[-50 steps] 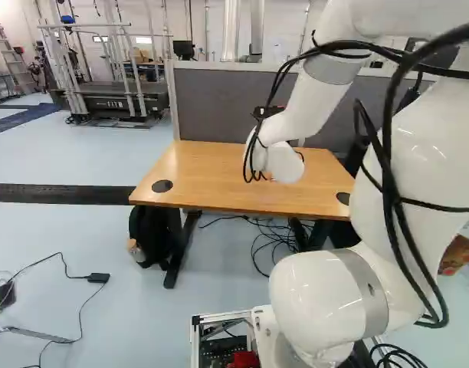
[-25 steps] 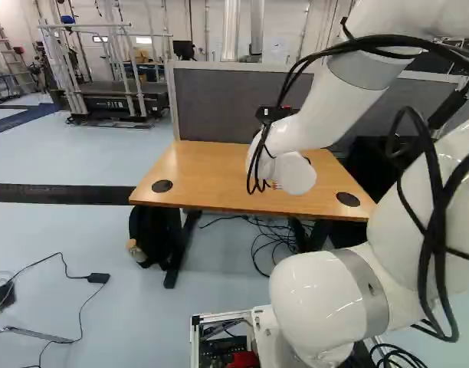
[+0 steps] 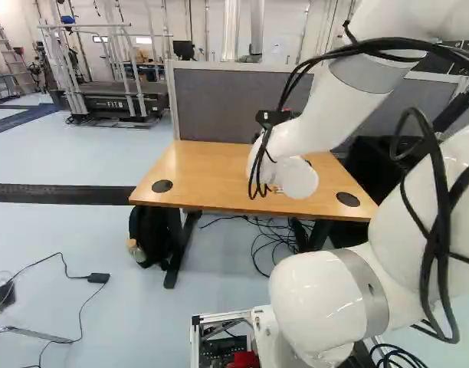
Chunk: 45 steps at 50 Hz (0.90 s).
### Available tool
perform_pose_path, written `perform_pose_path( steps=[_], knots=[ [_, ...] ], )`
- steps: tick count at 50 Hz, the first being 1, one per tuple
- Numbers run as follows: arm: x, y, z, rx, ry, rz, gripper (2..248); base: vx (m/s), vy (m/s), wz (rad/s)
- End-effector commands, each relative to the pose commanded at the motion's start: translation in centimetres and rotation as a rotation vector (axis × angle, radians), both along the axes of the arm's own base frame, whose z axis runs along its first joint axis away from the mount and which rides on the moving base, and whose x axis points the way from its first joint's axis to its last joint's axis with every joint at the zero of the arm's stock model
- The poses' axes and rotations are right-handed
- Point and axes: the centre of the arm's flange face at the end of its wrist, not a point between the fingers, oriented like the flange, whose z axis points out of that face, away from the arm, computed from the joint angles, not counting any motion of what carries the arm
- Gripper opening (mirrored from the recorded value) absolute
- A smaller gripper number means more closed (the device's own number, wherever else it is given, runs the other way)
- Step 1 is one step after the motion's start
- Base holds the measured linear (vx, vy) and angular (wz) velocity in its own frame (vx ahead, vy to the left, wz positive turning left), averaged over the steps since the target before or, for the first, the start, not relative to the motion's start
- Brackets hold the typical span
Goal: Pick up the green bottle from the table
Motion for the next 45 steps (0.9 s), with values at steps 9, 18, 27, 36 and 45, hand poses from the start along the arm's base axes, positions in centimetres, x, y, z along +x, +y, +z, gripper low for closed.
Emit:
perform_pose_path(
  steps=[9, 18, 27, 36, 45],
  knots=[
    [-1.1, 0.1, -0.9, -0.009, 0.036, 0.022, 107, 0.000, 0.000, 0.000],
    [-2.6, 0.3, -2.1, -0.021, 0.083, 0.052, 107, 0.000, 0.000, 0.000],
    [-3.9, 0.4, -3.2, -0.032, 0.124, 0.078, 107, 0.000, 0.000, 0.000],
    [-4.9, 0.5, -4.0, -0.040, 0.155, 0.097, 107, 0.000, 0.000, 0.000],
    [-5.6, 0.6, -4.5, -0.045, 0.175, 0.109, 107, 0.000, 0.000, 0.000]
  ],
)
